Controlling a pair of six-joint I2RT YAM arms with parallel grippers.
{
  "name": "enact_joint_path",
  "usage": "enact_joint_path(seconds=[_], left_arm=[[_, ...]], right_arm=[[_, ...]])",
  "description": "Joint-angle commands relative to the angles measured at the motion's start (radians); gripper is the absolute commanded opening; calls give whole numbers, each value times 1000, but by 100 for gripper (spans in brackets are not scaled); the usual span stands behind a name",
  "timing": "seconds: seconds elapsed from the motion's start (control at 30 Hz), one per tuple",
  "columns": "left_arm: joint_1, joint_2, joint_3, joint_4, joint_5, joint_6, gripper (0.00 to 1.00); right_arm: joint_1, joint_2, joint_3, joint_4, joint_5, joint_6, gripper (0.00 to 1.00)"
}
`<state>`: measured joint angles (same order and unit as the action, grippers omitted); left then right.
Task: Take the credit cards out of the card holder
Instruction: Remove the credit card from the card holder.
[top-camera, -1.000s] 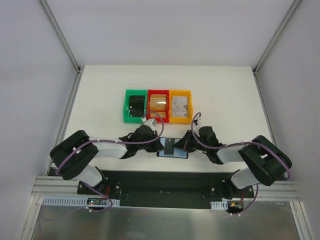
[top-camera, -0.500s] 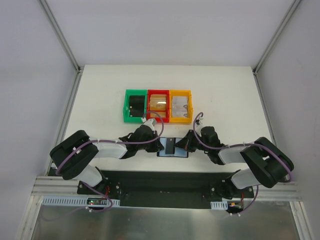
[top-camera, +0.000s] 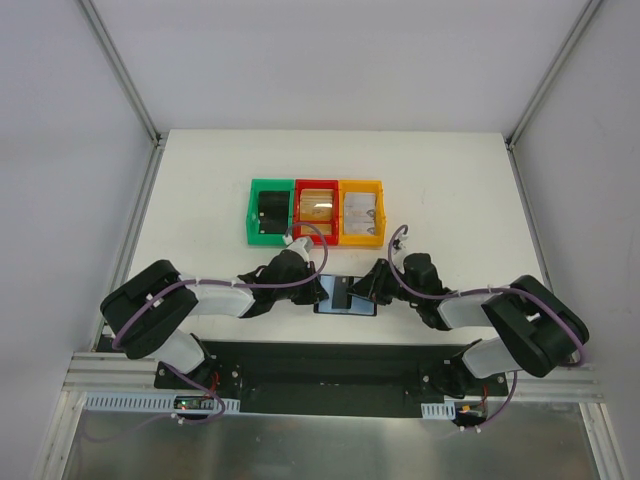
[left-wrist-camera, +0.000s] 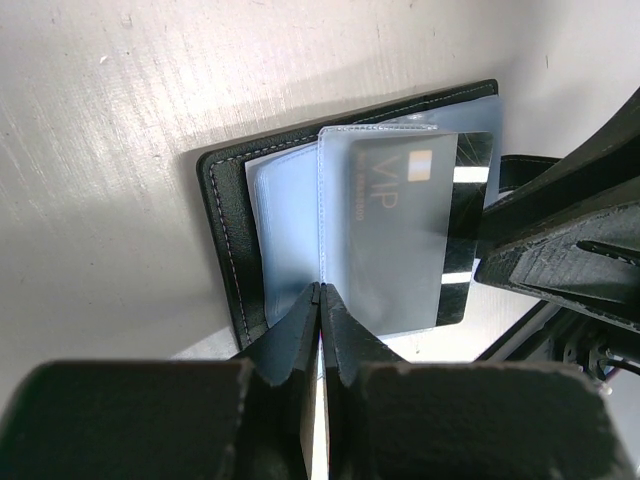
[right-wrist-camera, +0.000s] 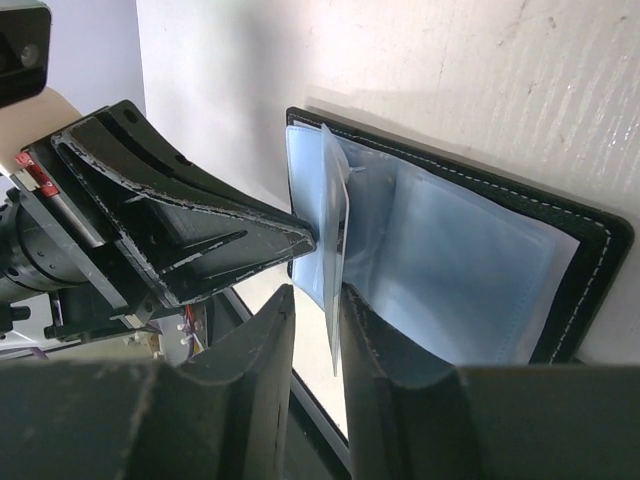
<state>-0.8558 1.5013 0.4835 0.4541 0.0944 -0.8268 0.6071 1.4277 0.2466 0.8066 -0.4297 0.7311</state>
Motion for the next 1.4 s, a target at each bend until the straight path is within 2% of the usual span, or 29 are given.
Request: enact_joint_path(seconds=[0.0, 0.43, 0.57, 0.73, 0.93, 1.07, 1.37], left_arm=[[3, 34, -11, -42, -15, 8, 0], [4, 62, 7, -26, 24, 18, 0], [3, 65, 9, -22, 27, 20, 0], [4, 73, 12, -23, 33, 23, 0], [1, 74, 15, -23, 37, 26, 0], [1, 74, 15, -23, 36, 26, 0], [3, 73, 0, -23, 10, 8, 0]], right_arm=[[-4, -7, 25, 63, -32, 7, 28], [-4, 43, 45, 95, -47, 25, 28], [-1, 59, 51, 103, -55, 33, 35], [-4, 63, 56, 103, -55, 34, 35], [-3, 68, 62, 105, -63, 37, 27], [-4, 70, 60, 109, -64, 37, 17], [-10, 50, 37, 108, -60, 34, 7]])
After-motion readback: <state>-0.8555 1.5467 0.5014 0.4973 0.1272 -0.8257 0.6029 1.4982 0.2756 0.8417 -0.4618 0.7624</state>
